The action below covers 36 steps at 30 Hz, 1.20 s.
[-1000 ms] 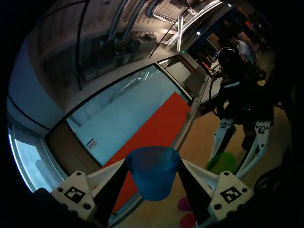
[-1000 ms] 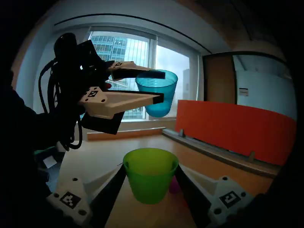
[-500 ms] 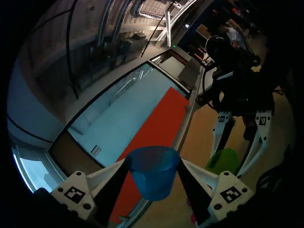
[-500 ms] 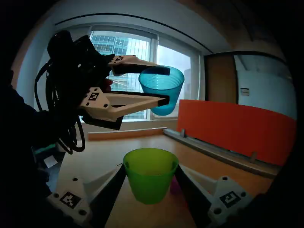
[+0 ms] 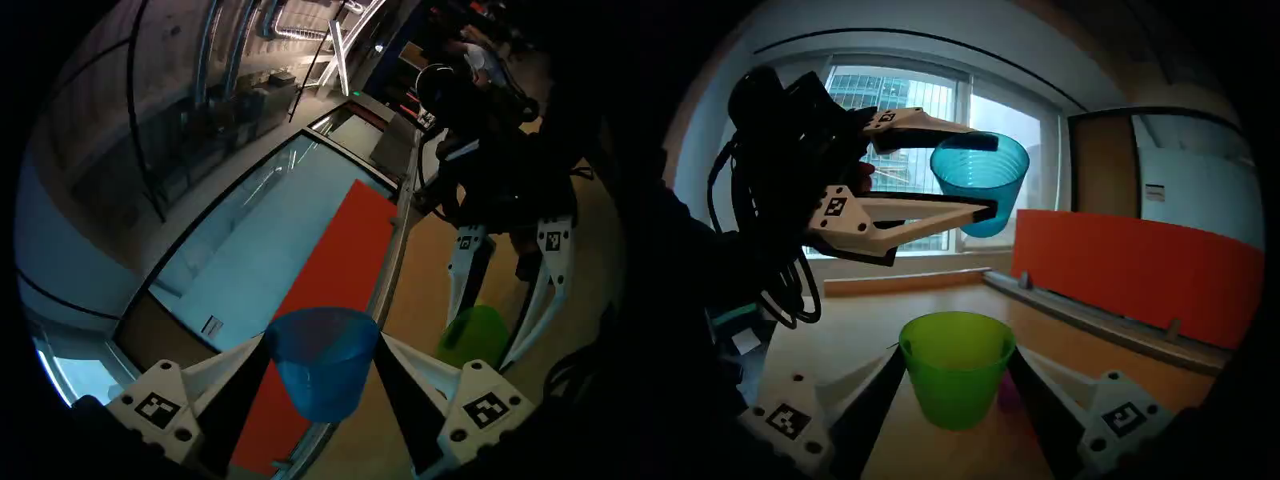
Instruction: Pour water
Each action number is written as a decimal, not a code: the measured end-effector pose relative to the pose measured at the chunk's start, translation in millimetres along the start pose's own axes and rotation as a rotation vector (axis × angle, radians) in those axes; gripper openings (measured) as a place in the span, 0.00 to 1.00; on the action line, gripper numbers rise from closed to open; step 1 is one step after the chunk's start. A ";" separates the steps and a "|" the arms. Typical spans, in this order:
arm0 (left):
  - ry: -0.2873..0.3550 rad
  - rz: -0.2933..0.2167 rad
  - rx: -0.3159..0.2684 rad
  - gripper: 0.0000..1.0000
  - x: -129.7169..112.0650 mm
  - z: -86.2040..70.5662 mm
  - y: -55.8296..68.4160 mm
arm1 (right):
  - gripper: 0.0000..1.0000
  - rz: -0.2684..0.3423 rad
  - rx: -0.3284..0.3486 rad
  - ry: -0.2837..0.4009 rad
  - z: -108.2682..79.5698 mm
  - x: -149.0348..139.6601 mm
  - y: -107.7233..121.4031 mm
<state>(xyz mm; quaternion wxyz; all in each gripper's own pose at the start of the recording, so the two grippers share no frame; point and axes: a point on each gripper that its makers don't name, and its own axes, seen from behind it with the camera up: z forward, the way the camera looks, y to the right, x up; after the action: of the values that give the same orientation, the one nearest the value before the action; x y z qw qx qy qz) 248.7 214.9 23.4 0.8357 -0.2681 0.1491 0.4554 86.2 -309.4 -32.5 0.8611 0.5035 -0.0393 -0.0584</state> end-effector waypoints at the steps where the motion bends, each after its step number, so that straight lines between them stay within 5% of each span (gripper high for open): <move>1: -0.001 0.009 0.000 0.87 0.3 -0.1 -0.4 | 0.91 0.000 0.000 0.000 0.1 0.4 0.0; 36: -0.002 0.144 0.018 0.87 7.5 -4.8 -4.3 | 0.90 -0.001 -0.007 0.005 0.5 1.4 3.5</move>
<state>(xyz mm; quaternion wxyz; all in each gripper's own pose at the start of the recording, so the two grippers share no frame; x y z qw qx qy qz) 256.3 215.3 17.2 0.8032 -0.2487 0.1712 0.5135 87.7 -308.4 -29.2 0.8629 0.5007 -0.0369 -0.0580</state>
